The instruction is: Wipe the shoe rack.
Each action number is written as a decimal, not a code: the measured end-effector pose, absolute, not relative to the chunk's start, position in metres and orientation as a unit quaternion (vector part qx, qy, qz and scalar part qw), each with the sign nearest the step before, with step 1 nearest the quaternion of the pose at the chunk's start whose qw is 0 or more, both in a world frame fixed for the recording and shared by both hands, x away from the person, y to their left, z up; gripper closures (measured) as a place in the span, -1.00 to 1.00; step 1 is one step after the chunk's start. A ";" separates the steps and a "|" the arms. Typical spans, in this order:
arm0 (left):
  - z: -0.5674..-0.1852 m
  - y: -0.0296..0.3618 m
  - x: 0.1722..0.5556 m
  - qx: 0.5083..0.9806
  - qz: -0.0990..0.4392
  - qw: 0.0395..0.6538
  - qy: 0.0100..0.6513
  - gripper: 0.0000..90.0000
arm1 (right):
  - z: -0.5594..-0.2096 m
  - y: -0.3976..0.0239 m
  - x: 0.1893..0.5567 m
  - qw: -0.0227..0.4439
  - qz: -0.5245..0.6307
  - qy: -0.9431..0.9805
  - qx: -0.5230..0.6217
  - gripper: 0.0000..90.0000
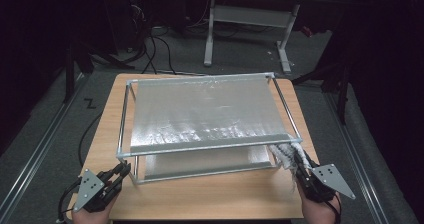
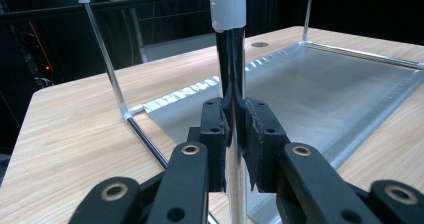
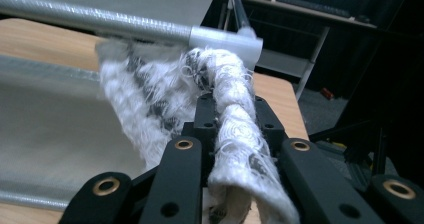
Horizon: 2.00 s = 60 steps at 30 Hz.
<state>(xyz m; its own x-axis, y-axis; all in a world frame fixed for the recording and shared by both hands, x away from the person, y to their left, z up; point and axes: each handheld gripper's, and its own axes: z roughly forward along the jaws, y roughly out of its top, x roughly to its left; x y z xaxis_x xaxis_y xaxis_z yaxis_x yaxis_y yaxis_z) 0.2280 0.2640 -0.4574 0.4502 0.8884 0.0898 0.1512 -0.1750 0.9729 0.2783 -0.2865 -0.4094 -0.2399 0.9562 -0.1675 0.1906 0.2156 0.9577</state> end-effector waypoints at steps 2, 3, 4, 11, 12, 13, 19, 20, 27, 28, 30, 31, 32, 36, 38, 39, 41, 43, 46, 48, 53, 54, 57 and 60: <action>-0.457 0.264 0.228 0.678 0.358 0.515 0.383 0.77 | -0.410 -0.287 0.279 0.430 0.442 0.652 0.441 0.74; -0.457 0.264 0.228 0.678 0.358 0.515 0.383 0.77 | -0.413 -0.287 0.281 0.423 0.439 0.656 0.445 0.74; -0.457 0.264 0.228 0.678 0.358 0.515 0.383 0.77 | -0.413 -0.287 0.281 0.423 0.439 0.656 0.445 0.74; -0.457 0.263 0.228 0.679 0.358 0.515 0.382 0.77 | -0.431 -0.288 0.289 0.401 0.418 0.674 0.458 0.74; -0.457 0.263 0.228 0.680 0.357 0.515 0.381 0.77 | -0.438 -0.289 0.293 0.391 0.411 0.680 0.463 0.74; -0.457 0.263 0.228 0.680 0.357 0.515 0.381 0.76 | -0.438 -0.289 0.293 0.391 0.411 0.680 0.463 0.74; -0.457 0.263 0.230 0.680 0.356 0.516 0.379 0.77 | -0.465 -0.290 0.305 0.344 0.380 0.709 0.484 0.74; -0.457 0.263 0.230 0.680 0.356 0.516 0.379 0.77 | -0.465 -0.290 0.305 0.344 0.380 0.709 0.484 0.74; -0.458 0.263 0.231 0.678 0.354 0.519 0.381 0.77 | -0.485 -0.290 0.315 0.296 0.360 0.729 0.502 0.74; -0.458 0.263 0.231 0.678 0.354 0.519 0.381 0.77 | -0.487 -0.291 0.315 0.290 0.361 0.728 0.505 0.74; -0.458 0.263 0.232 0.677 0.354 0.520 0.382 0.77 | -0.486 -0.292 0.314 0.290 0.364 0.728 0.504 0.74; -0.458 0.263 0.232 0.677 0.354 0.520 0.382 0.77 | -0.486 -0.292 0.314 0.290 0.364 0.728 0.504 0.74; -0.458 0.264 0.233 0.677 0.353 0.520 0.382 0.77 | -0.484 -0.292 0.309 0.292 0.370 0.727 0.499 0.74; -0.458 0.264 0.234 0.676 0.353 0.520 0.384 0.77 | -0.472 -0.293 0.286 0.302 0.390 0.721 0.487 0.74; -0.458 0.264 0.234 0.676 0.353 0.520 0.384 0.77 | -0.466 -0.294 0.275 0.311 0.394 0.718 0.482 0.74; -0.458 0.264 0.235 0.676 0.354 0.519 0.385 0.77 | -0.466 -0.294 0.275 0.311 0.394 0.718 0.482 0.74; -0.458 0.264 0.236 0.673 0.354 0.521 0.387 0.77 | -0.467 -0.303 0.262 0.309 0.392 0.719 0.484 0.73; -0.458 0.265 0.237 0.672 0.354 0.521 0.389 0.77 | -0.471 -0.312 0.259 0.309 0.382 0.717 0.495 0.73; -0.458 0.266 0.239 0.670 0.356 0.520 0.392 0.77 | -0.475 -0.321 0.257 0.316 0.364 0.715 0.507 0.74; -0.458 0.268 0.240 0.668 0.355 0.520 0.397 0.78 | -0.477 -0.327 0.258 0.322 0.355 0.709 0.518 0.74; -0.459 0.275 0.240 0.659 0.357 0.520 0.410 0.78 | -0.481 -0.344 0.265 0.340 0.333 0.694 0.541 0.74; -0.459 0.276 0.240 0.657 0.358 0.520 0.412 0.78 | -0.481 -0.346 0.266 0.340 0.336 0.688 0.545 0.74; -0.459 0.281 0.239 0.652 0.361 0.519 0.418 0.78 | -0.475 -0.343 0.271 0.361 0.343 0.679 0.540 0.74; -0.460 0.283 0.238 0.650 0.363 0.519 0.421 0.78 | -0.470 -0.339 0.276 0.372 0.351 0.672 0.536 0.74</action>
<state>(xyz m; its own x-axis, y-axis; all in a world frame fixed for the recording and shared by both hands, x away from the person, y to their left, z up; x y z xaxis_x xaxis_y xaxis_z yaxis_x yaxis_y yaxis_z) 0.2375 0.2827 -0.4597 0.3829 0.9231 0.0354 0.1702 -0.1082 0.9795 0.2755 -0.3394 -0.4702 -0.1496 0.9810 -0.1231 0.4585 0.1792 0.8704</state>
